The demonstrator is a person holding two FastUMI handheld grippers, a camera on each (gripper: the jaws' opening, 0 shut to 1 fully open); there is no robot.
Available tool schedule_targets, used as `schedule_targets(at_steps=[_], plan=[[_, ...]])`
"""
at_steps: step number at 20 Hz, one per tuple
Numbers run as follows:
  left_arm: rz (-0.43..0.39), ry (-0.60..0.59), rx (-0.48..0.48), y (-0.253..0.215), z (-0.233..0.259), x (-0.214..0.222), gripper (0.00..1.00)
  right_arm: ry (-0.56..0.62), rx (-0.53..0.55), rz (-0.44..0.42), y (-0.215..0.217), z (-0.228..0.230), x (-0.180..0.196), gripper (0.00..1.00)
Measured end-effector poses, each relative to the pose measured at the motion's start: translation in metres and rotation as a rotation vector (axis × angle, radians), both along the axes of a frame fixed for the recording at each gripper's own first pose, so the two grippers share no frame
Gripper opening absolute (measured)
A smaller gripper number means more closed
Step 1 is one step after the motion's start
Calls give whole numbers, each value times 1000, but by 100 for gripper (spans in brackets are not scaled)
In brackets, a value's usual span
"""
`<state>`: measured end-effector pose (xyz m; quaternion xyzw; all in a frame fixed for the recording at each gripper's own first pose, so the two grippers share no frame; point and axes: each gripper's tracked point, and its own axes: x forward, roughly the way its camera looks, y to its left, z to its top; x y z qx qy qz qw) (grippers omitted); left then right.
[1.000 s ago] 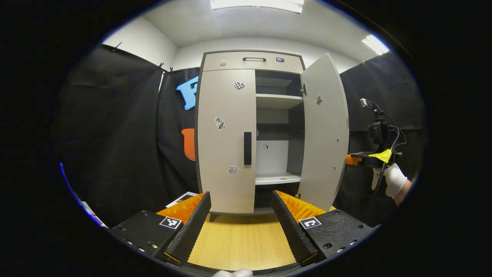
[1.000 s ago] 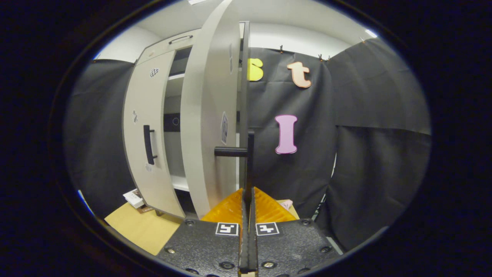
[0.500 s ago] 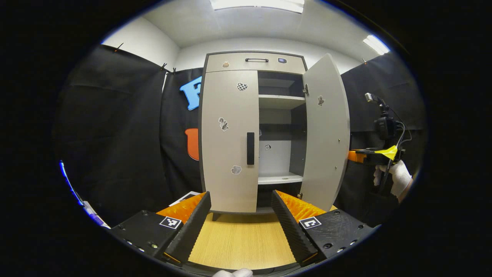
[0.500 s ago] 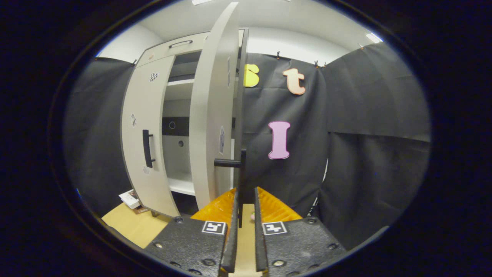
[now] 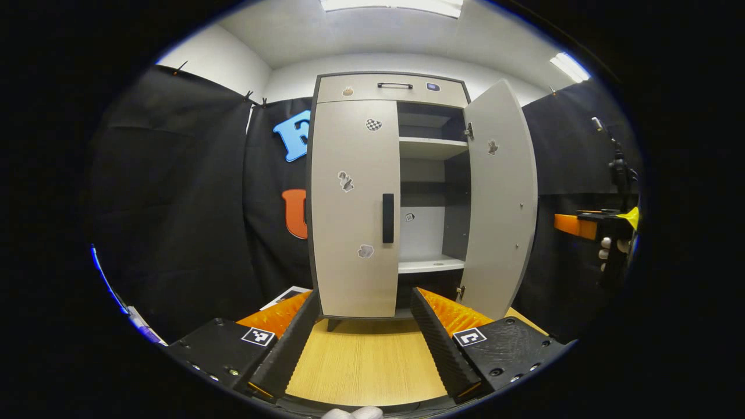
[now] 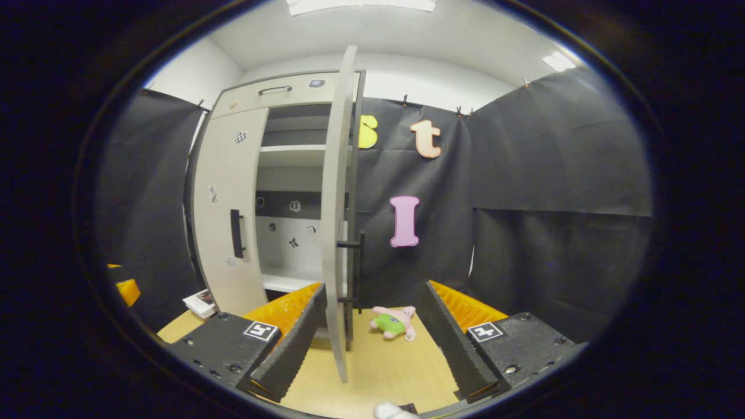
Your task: Open the right door of the double-door shoe cabinet with the right hand, and open the left door with the left hand.
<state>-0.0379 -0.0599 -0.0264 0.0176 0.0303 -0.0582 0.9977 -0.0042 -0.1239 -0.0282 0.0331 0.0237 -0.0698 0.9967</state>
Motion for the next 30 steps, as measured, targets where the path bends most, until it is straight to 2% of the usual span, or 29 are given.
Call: schedule_targets(at_steps=[4, 8, 13, 21, 26, 30], plan=[[-7, -6, 16, 6, 0, 16, 95, -4, 31, 19, 31, -14, -33, 100], [-13, -15, 17, 5, 2, 40, 95, 4, 20, 33, 49, -23, -47, 100], [-9, -50, 22, -11, 20, 92, 95, 15, 37, 44, 51, -19, -46, 100], [-30, -76, 23, -59, 47, 206, 95, 11, 16, 101, 52, -3, -26, 100], [-45, -50, 27, -91, 48, 273, 95, 2, 4, 88, 38, 5, -12, 100], [-26, -54, 49, -97, 44, 314, 96, 2, -9, 61, 24, 4, -5, 100]])
